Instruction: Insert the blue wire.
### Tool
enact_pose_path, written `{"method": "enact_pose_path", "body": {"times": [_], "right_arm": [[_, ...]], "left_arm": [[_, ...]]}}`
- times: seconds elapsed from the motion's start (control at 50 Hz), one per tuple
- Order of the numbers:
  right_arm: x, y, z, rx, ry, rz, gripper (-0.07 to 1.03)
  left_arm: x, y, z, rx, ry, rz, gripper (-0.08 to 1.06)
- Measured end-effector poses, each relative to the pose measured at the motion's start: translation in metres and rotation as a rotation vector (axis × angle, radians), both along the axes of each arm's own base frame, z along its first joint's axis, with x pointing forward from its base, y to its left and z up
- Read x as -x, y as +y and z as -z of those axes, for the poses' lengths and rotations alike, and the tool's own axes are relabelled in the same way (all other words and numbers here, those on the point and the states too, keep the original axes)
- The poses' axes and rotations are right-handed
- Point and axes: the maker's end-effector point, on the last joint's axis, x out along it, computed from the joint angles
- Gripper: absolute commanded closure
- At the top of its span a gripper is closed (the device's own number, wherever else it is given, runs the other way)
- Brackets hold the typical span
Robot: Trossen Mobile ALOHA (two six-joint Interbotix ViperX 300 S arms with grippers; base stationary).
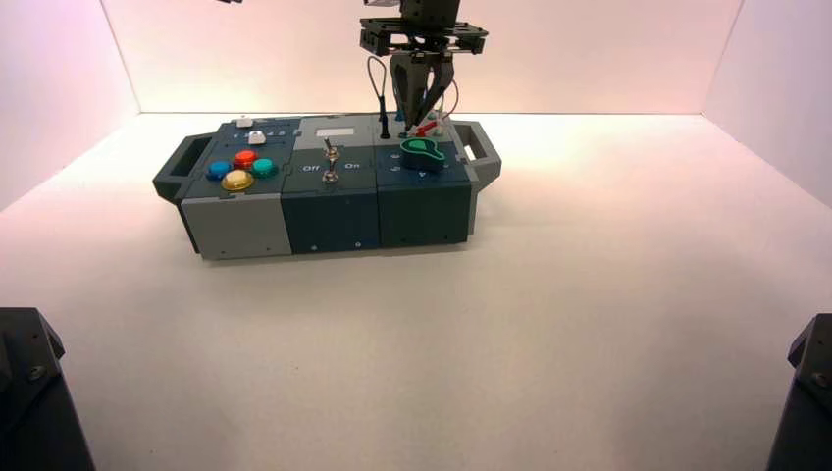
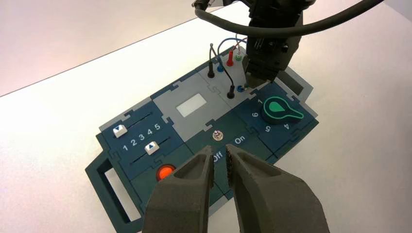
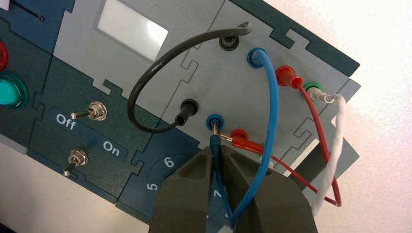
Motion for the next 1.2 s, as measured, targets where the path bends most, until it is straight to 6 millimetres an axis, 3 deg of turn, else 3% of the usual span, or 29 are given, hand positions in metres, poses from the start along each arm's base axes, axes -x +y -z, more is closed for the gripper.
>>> {"method": "enact_pose_path", "body": {"times": [0.42, 1.2], "right_arm": [[-0.009, 0.008, -0.004, -0.014, -0.024, -0.002, 0.99], [-0.007, 0.012, 0.013, -0.014, -0.03, -0.006, 0.99]], "left_arm": [[0.0, 0.0, 0.0, 0.0, 0.0, 0.0, 0.81], [0.0, 0.0, 0.0, 0.0, 0.0, -0.002, 0.81]]}}
